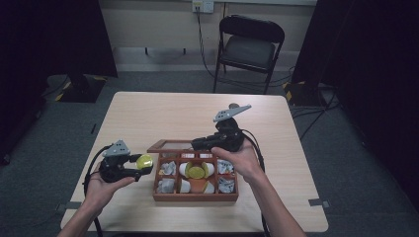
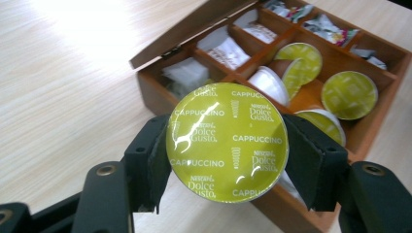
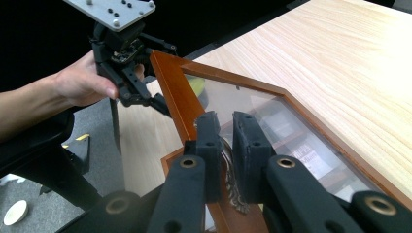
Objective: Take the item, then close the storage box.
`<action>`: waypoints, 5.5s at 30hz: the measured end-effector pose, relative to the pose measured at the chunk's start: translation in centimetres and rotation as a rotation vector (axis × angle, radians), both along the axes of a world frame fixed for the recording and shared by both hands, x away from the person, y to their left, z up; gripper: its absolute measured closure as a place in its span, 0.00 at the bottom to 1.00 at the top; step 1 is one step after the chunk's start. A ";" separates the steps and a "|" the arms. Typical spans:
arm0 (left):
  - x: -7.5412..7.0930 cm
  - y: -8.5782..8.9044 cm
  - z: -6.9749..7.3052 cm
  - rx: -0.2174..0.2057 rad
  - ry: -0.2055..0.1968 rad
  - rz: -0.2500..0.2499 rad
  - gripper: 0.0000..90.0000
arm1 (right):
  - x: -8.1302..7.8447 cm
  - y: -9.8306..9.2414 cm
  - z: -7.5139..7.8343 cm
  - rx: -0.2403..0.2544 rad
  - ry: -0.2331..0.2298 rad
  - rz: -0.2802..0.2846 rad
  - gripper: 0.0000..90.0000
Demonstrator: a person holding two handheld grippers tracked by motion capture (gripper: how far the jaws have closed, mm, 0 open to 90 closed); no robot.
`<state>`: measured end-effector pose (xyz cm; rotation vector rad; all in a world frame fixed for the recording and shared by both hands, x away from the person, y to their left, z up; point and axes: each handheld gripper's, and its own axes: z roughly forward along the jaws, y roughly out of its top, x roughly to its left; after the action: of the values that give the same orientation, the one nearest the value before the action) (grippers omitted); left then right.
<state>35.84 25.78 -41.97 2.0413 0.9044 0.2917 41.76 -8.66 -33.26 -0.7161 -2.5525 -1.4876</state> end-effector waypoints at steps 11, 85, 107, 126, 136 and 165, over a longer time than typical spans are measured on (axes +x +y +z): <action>1.9 0.7 0.3 0.019 -0.017 0.049 0.42 | 0.0 0.0 0.0 0.000 -0.001 0.000 0.91; 2.9 3.6 -5.2 0.066 0.120 0.129 0.21 | 0.0 0.0 0.0 -0.002 0.004 0.000 0.91; 0.5 4.5 -8.3 0.176 0.068 0.142 0.17 | -1.1 0.2 -0.6 -0.030 -0.020 0.011 0.91; 0.6 4.7 -9.0 0.142 0.021 0.145 0.09 | -1.9 0.3 -1.1 -0.062 -0.033 0.027 0.91; 0.7 4.6 -9.1 0.144 0.022 0.147 0.08 | -2.7 0.6 -1.6 -0.099 -0.048 0.045 0.91; 0.9 4.6 -9.1 0.149 0.028 0.143 0.05 | -3.9 0.7 -4.3 -0.134 -0.023 0.105 0.91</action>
<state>36.70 30.37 -51.03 2.1244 1.0765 0.4208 37.82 -7.94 -37.61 -0.5734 -2.6816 -1.3122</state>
